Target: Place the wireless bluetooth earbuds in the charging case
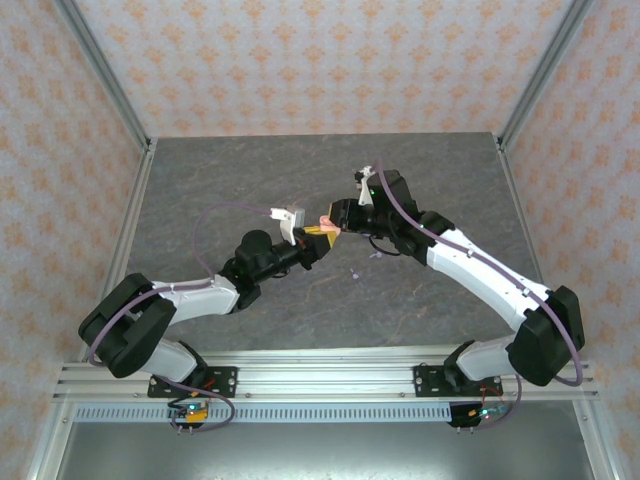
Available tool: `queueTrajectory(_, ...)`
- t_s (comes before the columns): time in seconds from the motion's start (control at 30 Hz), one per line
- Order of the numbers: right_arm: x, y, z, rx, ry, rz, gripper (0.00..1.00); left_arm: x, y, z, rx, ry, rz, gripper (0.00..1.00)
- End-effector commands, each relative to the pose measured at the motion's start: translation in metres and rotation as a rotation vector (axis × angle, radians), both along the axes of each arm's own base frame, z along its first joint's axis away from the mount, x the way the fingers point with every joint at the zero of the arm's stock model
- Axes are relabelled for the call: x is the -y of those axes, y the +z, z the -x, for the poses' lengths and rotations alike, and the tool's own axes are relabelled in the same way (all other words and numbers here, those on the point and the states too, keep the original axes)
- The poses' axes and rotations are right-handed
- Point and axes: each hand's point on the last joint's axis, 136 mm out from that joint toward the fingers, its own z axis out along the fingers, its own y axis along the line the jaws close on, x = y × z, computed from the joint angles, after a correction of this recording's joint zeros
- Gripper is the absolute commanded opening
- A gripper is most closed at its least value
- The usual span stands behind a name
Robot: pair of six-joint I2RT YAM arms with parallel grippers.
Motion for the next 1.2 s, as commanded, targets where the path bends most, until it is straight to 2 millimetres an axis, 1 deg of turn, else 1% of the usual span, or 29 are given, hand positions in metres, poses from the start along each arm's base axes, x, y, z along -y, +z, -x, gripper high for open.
queueTrajectory(0.0, -0.004, 0.004, 0.001, 0.027, 0.02, -0.007, 0.21, 0.003, 0.02, -0.004, 0.049, 0.01, 0.024, 0.24)
queueTrajectory(0.7, -0.006, -0.012, 0.002, 0.0, 0.017, 0.022, 0.21, 0.002, 0.026, -0.005, 0.051, 0.019, 0.041, 0.24)
queueTrajectory(1.0, -0.005, -0.017, 0.008, -0.017, 0.026, 0.039, 0.21, -0.001, 0.025, -0.007, 0.047, 0.043, 0.031, 0.24)
queueTrajectory(1.17, -0.002, -0.023, 0.011, -0.027, 0.02, 0.053, 0.24, -0.001, 0.024, -0.004, 0.052, 0.029, 0.023, 0.24)
